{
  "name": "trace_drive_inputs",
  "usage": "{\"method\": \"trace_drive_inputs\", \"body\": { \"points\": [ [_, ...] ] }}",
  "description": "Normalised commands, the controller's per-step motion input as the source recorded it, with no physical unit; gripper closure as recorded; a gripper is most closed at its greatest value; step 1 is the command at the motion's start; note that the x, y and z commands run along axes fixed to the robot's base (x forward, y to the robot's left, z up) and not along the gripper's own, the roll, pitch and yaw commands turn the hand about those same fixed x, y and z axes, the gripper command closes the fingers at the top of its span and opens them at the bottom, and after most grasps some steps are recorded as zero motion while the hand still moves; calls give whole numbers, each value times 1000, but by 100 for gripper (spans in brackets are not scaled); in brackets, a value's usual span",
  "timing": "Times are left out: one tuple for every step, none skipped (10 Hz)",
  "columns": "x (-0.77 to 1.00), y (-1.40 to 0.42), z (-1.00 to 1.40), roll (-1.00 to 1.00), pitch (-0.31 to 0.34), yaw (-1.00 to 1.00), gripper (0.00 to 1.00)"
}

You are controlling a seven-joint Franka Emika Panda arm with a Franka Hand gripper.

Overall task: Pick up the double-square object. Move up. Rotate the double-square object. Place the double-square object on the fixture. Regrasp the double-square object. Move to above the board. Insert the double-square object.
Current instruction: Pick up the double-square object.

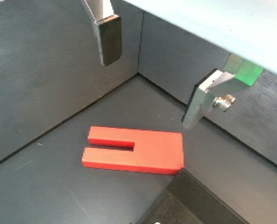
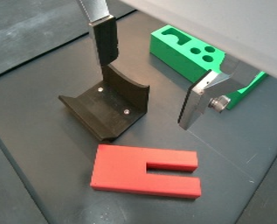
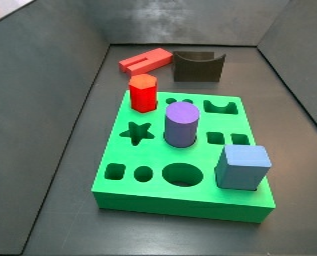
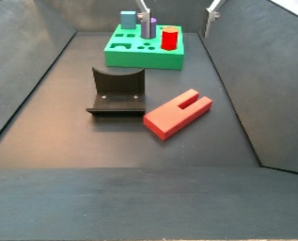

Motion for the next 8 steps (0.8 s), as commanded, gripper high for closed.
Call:
{"method": "trace_drive_inputs", "body": {
  "points": [
    [0,0,-120,0,-73,-254,0],
    [346,0,-637,0,-34,-611,0],
    [183,137,-791,0,0,-891,0],
    [171,134,-834,-9,13,-894,0],
    [143,140,-843,-31,1,-869,0],
    [146,160,-820,-61,0,-811,0],
    [111,160,-780,-93,0,-777,0],
    [57,186,-709,-149,-14,-683,0]
  ]
}}
